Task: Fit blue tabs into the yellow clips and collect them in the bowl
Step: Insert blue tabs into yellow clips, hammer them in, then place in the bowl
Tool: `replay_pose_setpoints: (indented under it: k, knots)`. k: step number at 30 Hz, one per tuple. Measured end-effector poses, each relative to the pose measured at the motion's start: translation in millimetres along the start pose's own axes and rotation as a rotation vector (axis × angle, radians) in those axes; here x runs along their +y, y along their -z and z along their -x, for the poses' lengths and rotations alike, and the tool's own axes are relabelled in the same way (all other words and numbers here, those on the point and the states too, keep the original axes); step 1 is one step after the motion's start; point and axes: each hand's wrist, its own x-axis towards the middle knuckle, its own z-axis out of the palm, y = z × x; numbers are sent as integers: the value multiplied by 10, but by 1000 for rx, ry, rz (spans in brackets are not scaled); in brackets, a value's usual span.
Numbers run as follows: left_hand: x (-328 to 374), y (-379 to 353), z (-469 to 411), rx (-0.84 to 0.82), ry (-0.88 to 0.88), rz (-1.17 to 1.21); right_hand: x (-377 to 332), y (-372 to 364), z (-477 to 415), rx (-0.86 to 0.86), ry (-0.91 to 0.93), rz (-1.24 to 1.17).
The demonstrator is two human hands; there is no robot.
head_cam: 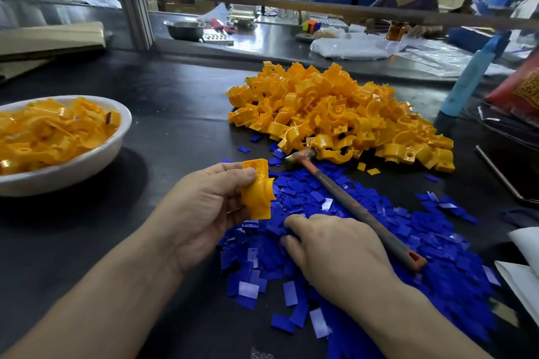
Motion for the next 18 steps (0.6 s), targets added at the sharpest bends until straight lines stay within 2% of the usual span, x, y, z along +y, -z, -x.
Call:
replay_pose_setpoints:
  k: [4, 7, 11, 18]
  knots:
    - [-2, 16, -4, -2, -2, -25, 95, 37, 29, 30, -29, -11]
    - [-26, -3, 3, -34, -1, -41, 170, 91, 26, 117, -67, -50]
    - [-73, -72, 40, -96, 12, -22, 222, 155, 17, 226, -118, -205]
    - [-88, -113, 72, -109, -2, -63, 193, 233, 40, 220, -148, -341]
